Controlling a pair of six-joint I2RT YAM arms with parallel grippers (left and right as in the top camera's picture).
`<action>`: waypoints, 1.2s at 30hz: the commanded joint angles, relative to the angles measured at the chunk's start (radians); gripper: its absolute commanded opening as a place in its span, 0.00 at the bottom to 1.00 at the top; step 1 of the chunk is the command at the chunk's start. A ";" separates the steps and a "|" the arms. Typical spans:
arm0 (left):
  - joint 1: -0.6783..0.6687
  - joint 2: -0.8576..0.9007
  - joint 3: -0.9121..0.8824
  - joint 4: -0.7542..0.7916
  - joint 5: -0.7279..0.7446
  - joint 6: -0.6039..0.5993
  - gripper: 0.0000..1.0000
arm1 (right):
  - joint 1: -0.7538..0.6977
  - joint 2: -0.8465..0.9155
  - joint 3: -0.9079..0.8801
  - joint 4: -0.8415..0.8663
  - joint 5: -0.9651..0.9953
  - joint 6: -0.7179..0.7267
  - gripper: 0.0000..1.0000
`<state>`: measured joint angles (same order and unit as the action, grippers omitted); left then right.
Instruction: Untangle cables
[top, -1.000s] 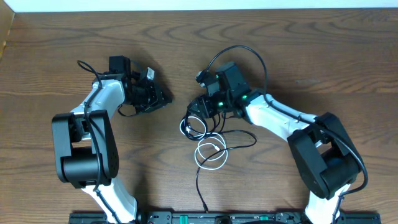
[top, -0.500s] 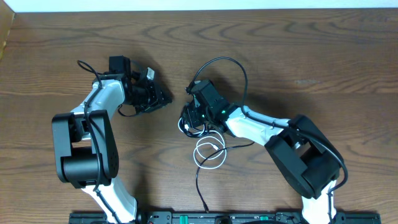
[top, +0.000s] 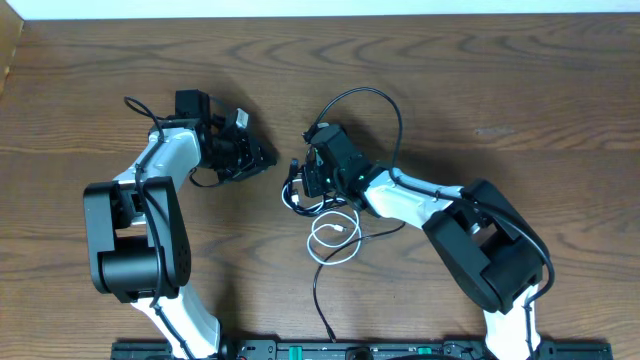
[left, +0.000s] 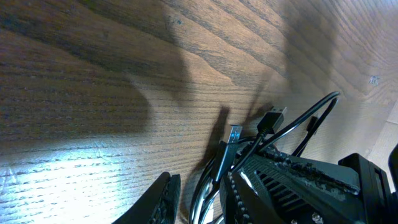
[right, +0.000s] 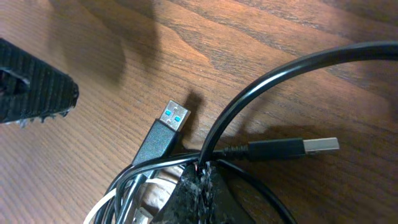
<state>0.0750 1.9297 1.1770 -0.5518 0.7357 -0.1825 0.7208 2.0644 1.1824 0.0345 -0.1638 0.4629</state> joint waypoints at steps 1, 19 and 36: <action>-0.002 -0.023 0.009 -0.004 0.016 0.010 0.28 | -0.002 -0.064 -0.006 -0.006 -0.038 -0.082 0.01; -0.002 -0.023 0.009 -0.004 0.016 0.010 0.28 | 0.001 -0.112 -0.006 -0.269 -0.088 -0.450 0.01; -0.002 -0.023 0.009 -0.005 0.016 0.010 0.30 | 0.001 -0.173 0.022 -0.274 -0.034 -0.512 0.46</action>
<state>0.0750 1.9297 1.1770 -0.5522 0.7357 -0.1825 0.7212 1.9579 1.1820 -0.2424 -0.1448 -0.0372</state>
